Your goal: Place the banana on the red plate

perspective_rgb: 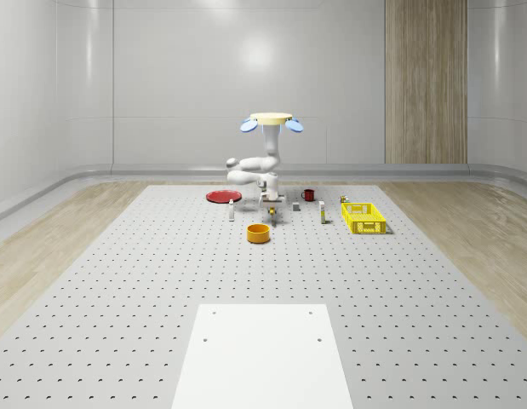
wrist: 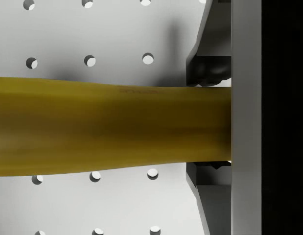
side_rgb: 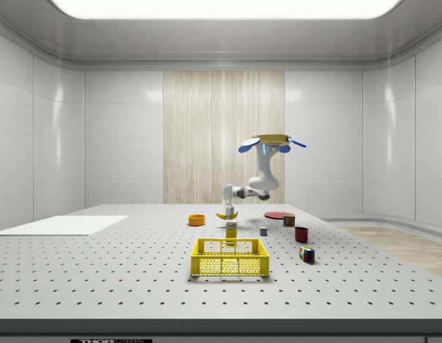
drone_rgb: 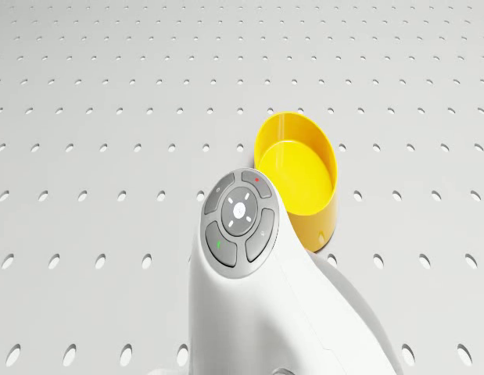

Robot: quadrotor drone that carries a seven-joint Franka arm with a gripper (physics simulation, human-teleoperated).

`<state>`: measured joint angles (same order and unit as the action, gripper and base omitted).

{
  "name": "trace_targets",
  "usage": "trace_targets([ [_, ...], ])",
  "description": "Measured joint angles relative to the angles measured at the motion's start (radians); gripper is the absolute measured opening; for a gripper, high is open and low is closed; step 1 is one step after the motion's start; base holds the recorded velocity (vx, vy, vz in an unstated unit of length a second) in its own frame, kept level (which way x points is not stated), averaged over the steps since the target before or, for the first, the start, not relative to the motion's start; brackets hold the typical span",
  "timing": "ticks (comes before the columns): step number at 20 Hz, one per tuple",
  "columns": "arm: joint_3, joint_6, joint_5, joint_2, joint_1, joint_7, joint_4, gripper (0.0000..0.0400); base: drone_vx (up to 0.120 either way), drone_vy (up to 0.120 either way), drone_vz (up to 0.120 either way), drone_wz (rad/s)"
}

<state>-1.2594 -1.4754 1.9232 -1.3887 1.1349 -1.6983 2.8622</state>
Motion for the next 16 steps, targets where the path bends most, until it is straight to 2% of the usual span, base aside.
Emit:
trace_targets([
  [6,-0.050,0.006,-0.052,-0.010,0.006,-0.021,0.008,0.0200,0.000,0.000,0.120,0.000],
  [16,-0.073,-0.014,-0.081,-0.037,0.015,-0.039,0.010,0.0201,0.000,0.000,0.120,0.000],
])
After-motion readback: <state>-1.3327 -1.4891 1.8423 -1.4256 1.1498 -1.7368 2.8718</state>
